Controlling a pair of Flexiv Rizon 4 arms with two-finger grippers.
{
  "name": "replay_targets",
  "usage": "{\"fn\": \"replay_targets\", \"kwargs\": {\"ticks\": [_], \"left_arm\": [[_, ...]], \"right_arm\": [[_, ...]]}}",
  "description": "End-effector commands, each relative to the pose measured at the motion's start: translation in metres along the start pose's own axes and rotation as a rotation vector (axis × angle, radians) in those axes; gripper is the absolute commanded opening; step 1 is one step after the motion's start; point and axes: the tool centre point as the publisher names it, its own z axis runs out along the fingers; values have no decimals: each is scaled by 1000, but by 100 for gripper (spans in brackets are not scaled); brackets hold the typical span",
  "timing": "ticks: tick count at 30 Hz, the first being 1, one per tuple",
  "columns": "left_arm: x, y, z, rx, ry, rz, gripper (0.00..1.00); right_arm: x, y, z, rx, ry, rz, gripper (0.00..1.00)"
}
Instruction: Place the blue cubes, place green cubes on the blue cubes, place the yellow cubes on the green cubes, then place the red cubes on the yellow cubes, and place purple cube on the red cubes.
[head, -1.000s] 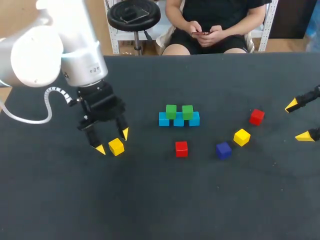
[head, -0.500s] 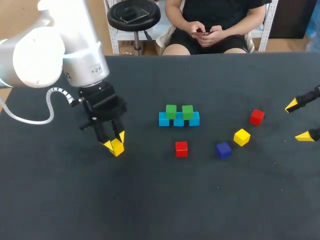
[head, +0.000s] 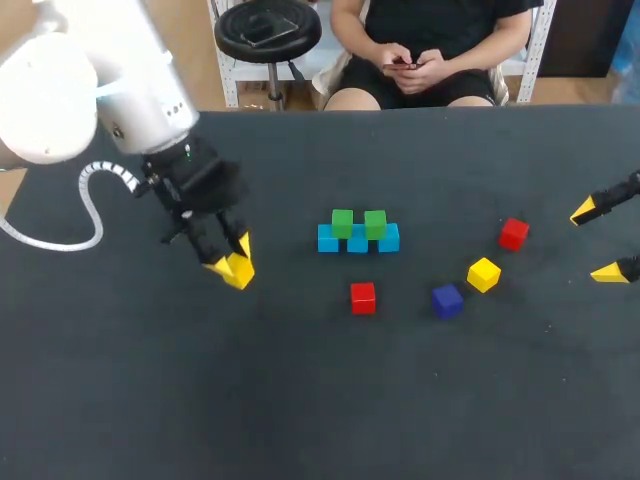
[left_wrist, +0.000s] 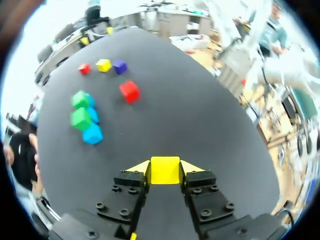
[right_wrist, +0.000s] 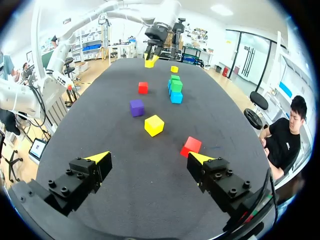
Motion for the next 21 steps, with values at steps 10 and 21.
{"fn": "replay_targets", "kwargs": {"ticks": [10, 21], "left_arm": [[-51, 18, -49, -147, 96, -280, 0], [-84, 65, -45, -143, 92, -314, 0]], "right_arm": [[1, -1, 1, -1, -3, -1, 100], [1, -1, 1, -1, -3, -1, 100]]}}
